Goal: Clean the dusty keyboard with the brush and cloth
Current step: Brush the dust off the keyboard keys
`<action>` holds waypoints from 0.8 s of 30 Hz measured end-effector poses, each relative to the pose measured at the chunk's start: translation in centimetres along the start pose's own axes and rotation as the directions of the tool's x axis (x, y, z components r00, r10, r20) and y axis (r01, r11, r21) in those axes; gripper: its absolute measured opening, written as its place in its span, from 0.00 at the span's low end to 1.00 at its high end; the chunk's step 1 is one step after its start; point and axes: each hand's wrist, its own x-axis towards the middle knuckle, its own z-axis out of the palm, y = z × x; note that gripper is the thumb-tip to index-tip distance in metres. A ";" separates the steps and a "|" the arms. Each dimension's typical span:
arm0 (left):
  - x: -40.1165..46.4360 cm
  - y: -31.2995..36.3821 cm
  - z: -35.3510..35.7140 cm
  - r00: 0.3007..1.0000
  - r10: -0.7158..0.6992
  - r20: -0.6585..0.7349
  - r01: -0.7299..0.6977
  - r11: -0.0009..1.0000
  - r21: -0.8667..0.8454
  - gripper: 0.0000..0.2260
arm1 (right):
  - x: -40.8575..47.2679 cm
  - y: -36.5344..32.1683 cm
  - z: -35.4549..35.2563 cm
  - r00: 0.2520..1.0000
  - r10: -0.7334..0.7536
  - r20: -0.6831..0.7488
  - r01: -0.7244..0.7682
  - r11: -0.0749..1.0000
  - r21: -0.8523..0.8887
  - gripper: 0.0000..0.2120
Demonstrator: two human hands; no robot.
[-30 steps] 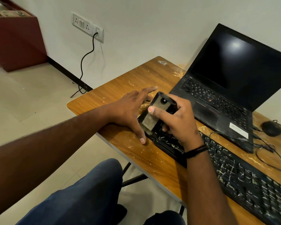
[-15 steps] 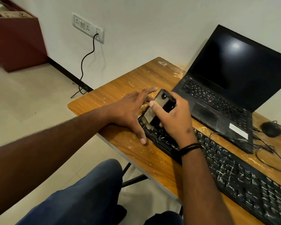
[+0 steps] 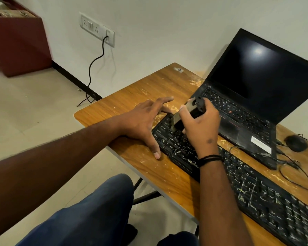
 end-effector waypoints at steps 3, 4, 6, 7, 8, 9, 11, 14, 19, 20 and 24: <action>0.1 -0.3 0.1 1.000 0.018 -0.003 -0.018 1.000 0.015 0.68 | 0.0 0.0 -0.3 0.983 -0.005 -0.185 0.022 0.996 0.090 0.12; 0.1 -0.4 0.1 1.000 0.026 -0.003 -0.026 1.000 0.015 0.67 | 0.1 0.0 -0.5 0.975 0.012 -0.222 0.021 0.990 0.143 0.13; 0.1 -0.5 0.1 0.999 0.034 0.002 -0.034 0.999 0.002 0.66 | 0.2 0.1 -0.5 0.969 0.045 -0.244 0.002 0.982 0.190 0.13; 0.0 -0.5 0.1 0.999 0.035 0.003 -0.035 0.999 -0.003 0.65 | 0.1 -0.1 -0.4 0.972 0.067 -0.225 -0.024 0.981 0.191 0.13; 0.0 -0.4 0.1 0.999 0.035 0.002 -0.035 0.999 -0.004 0.65 | -0.1 -0.3 -0.4 0.978 0.099 -0.183 -0.067 0.982 0.175 0.12; 0.0 -0.4 0.1 0.999 0.033 0.000 -0.033 0.999 -0.004 0.65 | -0.2 -0.6 -0.4 0.985 0.130 -0.110 -0.113 0.983 0.147 0.11; 0.1 -0.4 0.0 1.000 0.031 -0.006 -0.031 0.999 -0.009 0.65 | -0.6 -1.4 -0.9 0.979 0.162 0.126 -0.175 0.980 0.098 0.10; 0.1 -0.5 0.0 0.999 0.040 -0.008 -0.040 0.999 -0.010 0.65 | -0.6 -2.3 -2.2 0.910 0.144 0.390 -0.204 0.972 0.117 0.10; 0.1 -0.4 0.1 0.999 0.043 -0.009 -0.043 0.999 -0.005 0.65 | -0.4 -2.1 -0.6 0.966 0.257 -0.021 -0.256 0.965 0.057 0.07; 0.2 -0.4 0.1 0.999 0.044 -0.010 -0.044 0.999 -0.004 0.66 | -0.4 -2.1 -0.2 0.962 0.263 -0.075 -0.259 0.964 0.067 0.07; 0.2 -0.6 0.1 0.999 0.045 -0.005 -0.045 0.999 0.013 0.66 | -1.0 -2.1 -0.7 0.965 0.257 0.051 -0.259 0.965 0.035 0.07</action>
